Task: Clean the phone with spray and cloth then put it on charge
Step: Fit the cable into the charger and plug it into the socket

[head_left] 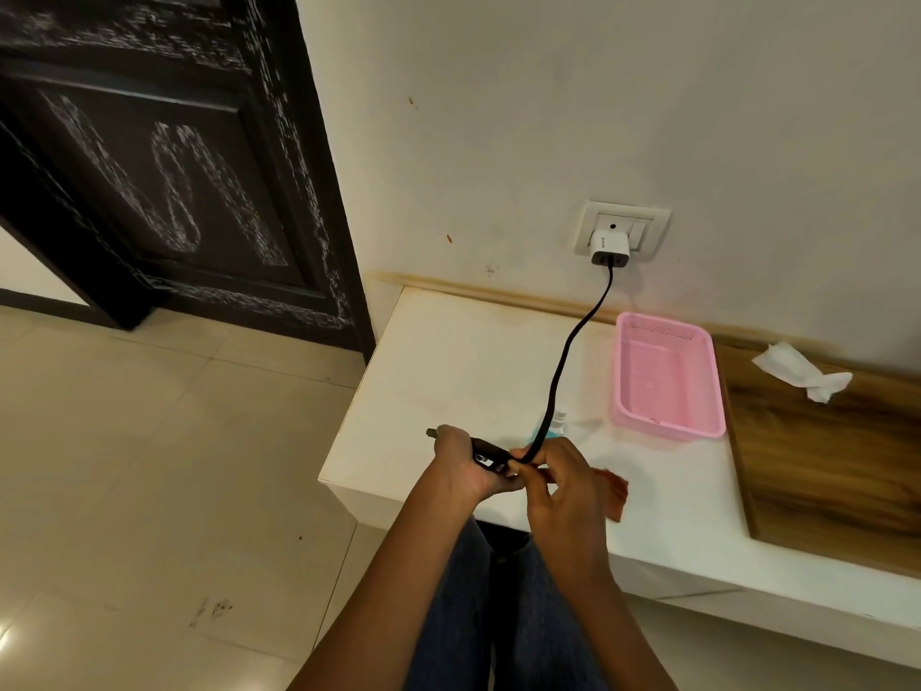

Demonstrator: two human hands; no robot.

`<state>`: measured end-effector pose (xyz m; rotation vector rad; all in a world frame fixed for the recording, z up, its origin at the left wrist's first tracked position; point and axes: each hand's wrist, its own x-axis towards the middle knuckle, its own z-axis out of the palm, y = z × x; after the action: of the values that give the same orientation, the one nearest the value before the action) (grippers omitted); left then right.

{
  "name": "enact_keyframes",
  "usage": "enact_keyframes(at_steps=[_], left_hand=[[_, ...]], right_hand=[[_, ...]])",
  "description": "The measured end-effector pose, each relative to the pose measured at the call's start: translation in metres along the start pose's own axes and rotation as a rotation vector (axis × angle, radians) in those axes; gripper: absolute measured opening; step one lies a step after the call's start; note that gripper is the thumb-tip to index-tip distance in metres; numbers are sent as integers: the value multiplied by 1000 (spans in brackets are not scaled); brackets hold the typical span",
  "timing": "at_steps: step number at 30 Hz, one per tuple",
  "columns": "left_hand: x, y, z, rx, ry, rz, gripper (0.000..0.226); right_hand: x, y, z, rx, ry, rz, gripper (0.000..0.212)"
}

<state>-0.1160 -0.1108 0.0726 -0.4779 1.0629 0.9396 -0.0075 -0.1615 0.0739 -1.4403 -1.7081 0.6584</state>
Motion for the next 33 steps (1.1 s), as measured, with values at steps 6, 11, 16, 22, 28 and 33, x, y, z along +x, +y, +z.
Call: enact_keyframes(at_steps=[6,11,16,22,28,33], left_hand=[[8,3,-6,4,-43,26,38],[21,1,-15,-19,-114,88,58],[24,1,-18,-90,-167,158,46],[26,9,-16,-210,-299,197,56],[44,18,-27,-260,-435,242,58],[65,14,-36,-272,-531,215,62]], right_hand=[[0,4,4,-77,6,-2,4],[-5,10,3,-19,-79,111,6],[-7,6,3,130,-142,273,10],[14,7,-13,417,-131,468,11],[64,27,-40,444,65,450,13],[140,37,-52,273,176,326,7]])
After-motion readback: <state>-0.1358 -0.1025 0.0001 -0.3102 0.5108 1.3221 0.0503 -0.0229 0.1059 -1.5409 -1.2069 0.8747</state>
